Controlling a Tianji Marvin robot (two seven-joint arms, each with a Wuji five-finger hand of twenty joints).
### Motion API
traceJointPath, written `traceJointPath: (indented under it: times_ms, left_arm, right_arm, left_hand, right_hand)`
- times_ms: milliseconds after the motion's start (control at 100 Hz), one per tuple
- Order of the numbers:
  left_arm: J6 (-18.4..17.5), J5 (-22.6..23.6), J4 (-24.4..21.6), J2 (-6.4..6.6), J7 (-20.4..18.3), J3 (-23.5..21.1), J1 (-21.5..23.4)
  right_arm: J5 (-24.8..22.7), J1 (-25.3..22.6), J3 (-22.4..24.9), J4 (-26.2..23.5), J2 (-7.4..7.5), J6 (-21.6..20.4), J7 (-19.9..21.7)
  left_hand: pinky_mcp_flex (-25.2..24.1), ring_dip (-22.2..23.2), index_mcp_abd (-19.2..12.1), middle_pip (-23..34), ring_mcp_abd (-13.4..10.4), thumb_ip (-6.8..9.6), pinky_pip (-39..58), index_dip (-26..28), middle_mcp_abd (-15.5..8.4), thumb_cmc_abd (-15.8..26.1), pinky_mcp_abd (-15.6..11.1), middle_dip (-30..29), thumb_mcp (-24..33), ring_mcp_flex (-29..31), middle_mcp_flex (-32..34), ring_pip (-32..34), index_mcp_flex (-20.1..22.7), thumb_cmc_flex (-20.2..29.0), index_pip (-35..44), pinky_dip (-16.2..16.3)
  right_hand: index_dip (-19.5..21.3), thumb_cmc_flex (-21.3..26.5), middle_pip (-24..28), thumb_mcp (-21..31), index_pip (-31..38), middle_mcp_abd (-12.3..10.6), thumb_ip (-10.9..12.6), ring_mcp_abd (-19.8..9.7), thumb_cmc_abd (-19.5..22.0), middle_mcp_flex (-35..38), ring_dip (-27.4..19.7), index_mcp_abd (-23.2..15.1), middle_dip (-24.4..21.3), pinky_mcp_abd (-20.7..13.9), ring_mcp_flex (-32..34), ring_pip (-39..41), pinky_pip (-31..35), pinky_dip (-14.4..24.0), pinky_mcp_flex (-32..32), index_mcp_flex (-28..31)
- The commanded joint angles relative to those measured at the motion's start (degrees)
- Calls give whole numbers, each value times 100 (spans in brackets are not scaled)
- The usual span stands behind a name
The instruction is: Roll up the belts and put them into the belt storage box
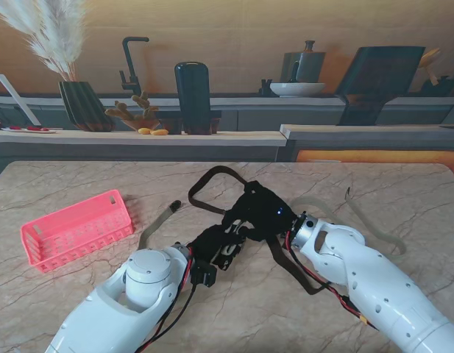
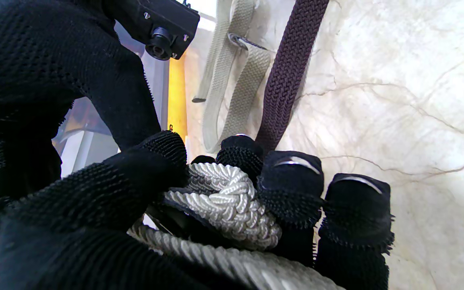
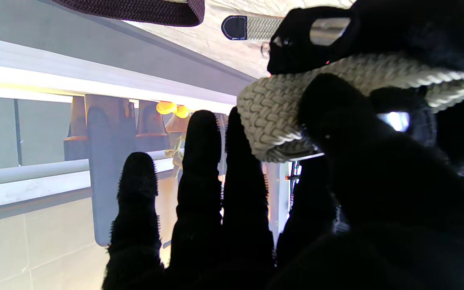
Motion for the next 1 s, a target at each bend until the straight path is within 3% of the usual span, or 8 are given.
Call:
traceJointPath:
  times_ms: [0, 90, 160, 230, 390, 510, 850, 990]
  left_arm:
    - [-47, 9, -80, -30, 27, -51, 32]
    - [-141, 62, -94, -25, 67, -67, 59]
    - [-236, 127, -98, -23, 115, -77, 74]
    - [-330, 177, -99, -22, 161, -95, 88]
    - [-389, 266, -127, -13, 216, -149, 126]
    - [-472, 326, -117, 5, 201, -163, 146]
    - [-468, 157, -82, -22, 240, -198, 200]
    - [-515, -29, -62, -62, 335, -226, 240]
  right_arm:
    - [-7, -13, -42, -25, -30, -7, 38]
    - [36, -33, -21, -11, -45, 90, 47]
    - [48, -62, 0, -12, -60, 224, -21]
    - [99, -117, 51, -28, -89, 369, -83]
    - [243, -269, 186, -106, -151, 677, -108]
    - [284, -328, 212, -133, -178, 882, -161]
    - [374, -448, 233, -142, -253, 1421, -416]
    - [294, -516, 306, -188, -241, 1568, -496]
  left_hand:
    - [-105, -45, -52, 62, -68, 49, 97, -145, -71, 489, 248, -38, -397, -44, -26, -21, -3, 128, -238, 71]
    - [-586, 19, -54, -266, 204, 180, -365, -404, 7, 891, 314, -81, -1362, -478, -344, -468, -44, -37, -807, 199]
    - [-943, 64, -20, -579, 407, 145, -718, -461, 179, 1336, 322, -146, -2439, -821, -602, -860, -17, -34, -1219, 304]
    - [-1314, 27, -19, -992, 610, 186, -1025, -706, 219, 1539, 268, -339, -2973, -1153, -868, -1302, -47, 83, -1531, 300]
    - [-1545, 14, -71, -1424, 646, 225, -1254, -1023, 209, 1415, 168, -599, -2920, -1415, -1147, -1634, -33, 255, -1801, 252]
    - [-1849, 70, -109, -2033, 583, 138, -1598, -1466, 244, 1308, 12, -1161, -3106, -1756, -1459, -2011, -28, 314, -2109, 69]
    - [-2302, 49, -85, -2629, 618, 185, -2164, -1799, 299, 1439, -182, -1934, -2932, -2226, -1535, -2612, 144, 696, -2357, -241]
    - [-2897, -101, -137, -3076, 672, 117, -2768, -2010, 322, 1387, -254, -2301, -3284, -2903, -1994, -3377, -31, 527, -2607, -542]
  right_hand:
    - [224, -168, 282, 14, 1396, -280, -332, -114, 317, 641, 168, -20, 250, 113, 205, 256, 171, 51, 59, 1095]
    - [211, -140, 351, 113, 1422, -113, -362, -109, 327, 724, 235, 170, 267, 149, 318, 403, 239, 63, 132, 1165]
    - [271, -86, 509, 142, 1412, 101, -369, -89, 382, 813, 306, 364, 191, 171, 467, 580, 322, 59, 199, 1163]
    - [330, -47, 716, 132, 1392, 229, -354, -42, 470, 986, 383, 520, 95, 138, 662, 772, 385, 36, 268, 1120]
    - [414, 57, 1114, 42, 1374, 346, -307, 57, 573, 1003, 583, 725, 8, 203, 696, 1148, 527, 23, 260, 1059]
    - [421, 110, 1216, 23, 1370, 406, -282, 128, 582, 982, 634, 836, -7, 257, 700, 1261, 586, 26, 253, 1049]
    - [412, 231, 1537, -16, 1367, 594, -160, 311, 574, 920, 762, 1120, -8, 373, 686, 1650, 836, 10, 221, 1033]
    - [409, 273, 1658, -11, 1372, 682, -119, 403, 539, 906, 800, 1229, 7, 433, 703, 1792, 941, -8, 211, 1050]
